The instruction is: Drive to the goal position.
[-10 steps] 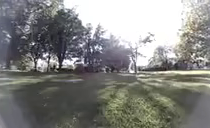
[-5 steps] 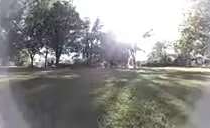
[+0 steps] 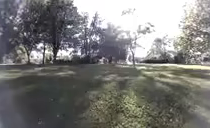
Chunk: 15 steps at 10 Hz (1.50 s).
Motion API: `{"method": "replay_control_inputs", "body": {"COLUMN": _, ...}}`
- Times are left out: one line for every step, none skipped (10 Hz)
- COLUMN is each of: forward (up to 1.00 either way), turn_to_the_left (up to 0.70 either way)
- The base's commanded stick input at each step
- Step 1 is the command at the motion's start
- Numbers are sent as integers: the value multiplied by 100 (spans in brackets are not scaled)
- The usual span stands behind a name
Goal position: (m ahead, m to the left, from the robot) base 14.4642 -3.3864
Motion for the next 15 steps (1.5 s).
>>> {"method": "replay_control_inputs", "body": {"forward": 100, "turn_to_the_left": 0}}
{"method": "replay_control_inputs", "body": {"forward": 100, "turn_to_the_left": 0}}
{"method": "replay_control_inputs", "body": {"forward": 100, "turn_to_the_left": 0}}
{"method": "replay_control_inputs", "body": {"forward": 100, "turn_to_the_left": 0}}
{"method": "replay_control_inputs", "body": {"forward": 100, "turn_to_the_left": 0}}
{"method": "replay_control_inputs", "body": {"forward": 100, "turn_to_the_left": 0}}
{"method": "replay_control_inputs", "body": {"forward": 100, "turn_to_the_left": 0}}
{"method": "replay_control_inputs", "body": {"forward": 100, "turn_to_the_left": 0}}
{"method": "replay_control_inputs", "body": {"forward": 100, "turn_to_the_left": 0}}
{"method": "replay_control_inputs", "body": {"forward": 100, "turn_to_the_left": 0}}
{"method": "replay_control_inputs", "body": {"forward": 100, "turn_to_the_left": 0}}
{"method": "replay_control_inputs", "body": {"forward": 100, "turn_to_the_left": 0}}
{"method": "replay_control_inputs", "body": {"forward": 100, "turn_to_the_left": 0}}
{"method": "replay_control_inputs", "body": {"forward": 100, "turn_to_the_left": 0}}
{"method": "replay_control_inputs", "body": {"forward": 100, "turn_to_the_left": 0}}
